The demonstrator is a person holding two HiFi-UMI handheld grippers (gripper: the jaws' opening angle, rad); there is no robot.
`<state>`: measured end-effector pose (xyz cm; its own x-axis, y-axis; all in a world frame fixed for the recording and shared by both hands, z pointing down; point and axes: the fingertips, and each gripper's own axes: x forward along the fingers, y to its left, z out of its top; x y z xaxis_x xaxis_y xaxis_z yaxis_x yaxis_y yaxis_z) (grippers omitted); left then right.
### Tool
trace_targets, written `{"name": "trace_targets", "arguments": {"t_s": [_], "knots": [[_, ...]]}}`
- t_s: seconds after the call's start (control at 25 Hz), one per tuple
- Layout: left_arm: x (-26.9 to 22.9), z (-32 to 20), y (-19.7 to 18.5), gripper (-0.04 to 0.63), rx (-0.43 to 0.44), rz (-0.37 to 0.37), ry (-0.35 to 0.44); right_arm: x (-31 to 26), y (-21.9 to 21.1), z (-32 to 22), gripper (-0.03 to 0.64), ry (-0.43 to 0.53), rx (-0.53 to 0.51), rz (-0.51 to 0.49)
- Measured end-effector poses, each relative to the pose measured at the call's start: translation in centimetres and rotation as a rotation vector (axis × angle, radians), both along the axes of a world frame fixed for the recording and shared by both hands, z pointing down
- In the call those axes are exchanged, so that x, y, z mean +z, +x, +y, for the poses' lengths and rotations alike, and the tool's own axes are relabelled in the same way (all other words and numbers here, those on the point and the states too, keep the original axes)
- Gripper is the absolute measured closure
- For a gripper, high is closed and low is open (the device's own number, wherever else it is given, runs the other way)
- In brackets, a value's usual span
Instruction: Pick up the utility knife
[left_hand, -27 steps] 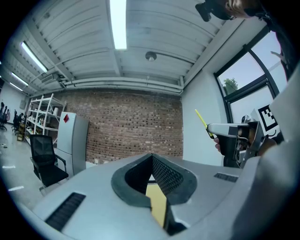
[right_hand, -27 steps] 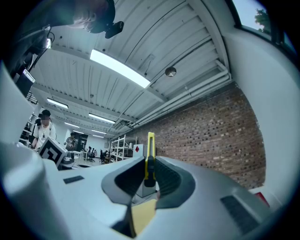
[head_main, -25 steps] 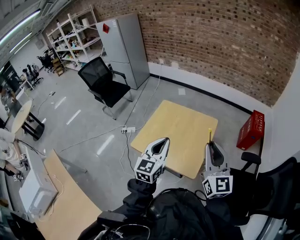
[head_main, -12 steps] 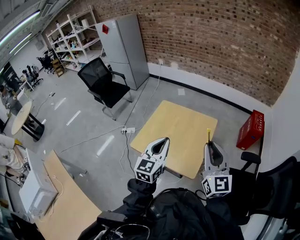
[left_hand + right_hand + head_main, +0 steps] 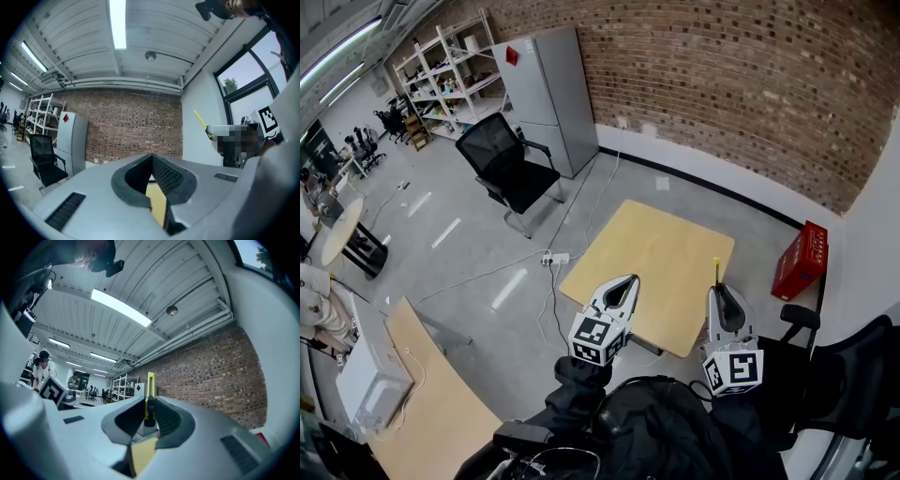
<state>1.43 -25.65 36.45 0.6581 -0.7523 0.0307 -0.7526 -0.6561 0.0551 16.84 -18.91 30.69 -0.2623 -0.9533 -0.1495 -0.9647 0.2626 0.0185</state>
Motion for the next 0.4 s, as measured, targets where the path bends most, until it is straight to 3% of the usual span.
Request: {"name": "trace_targets", "arguments": {"t_s": [0.4], "knots": [[0.67, -0.41, 0.35, 0.594, 0.002, 0.0, -0.008, 0.65, -0.1, -0.6, 0.549, -0.01, -0.016, -0.002]]}}
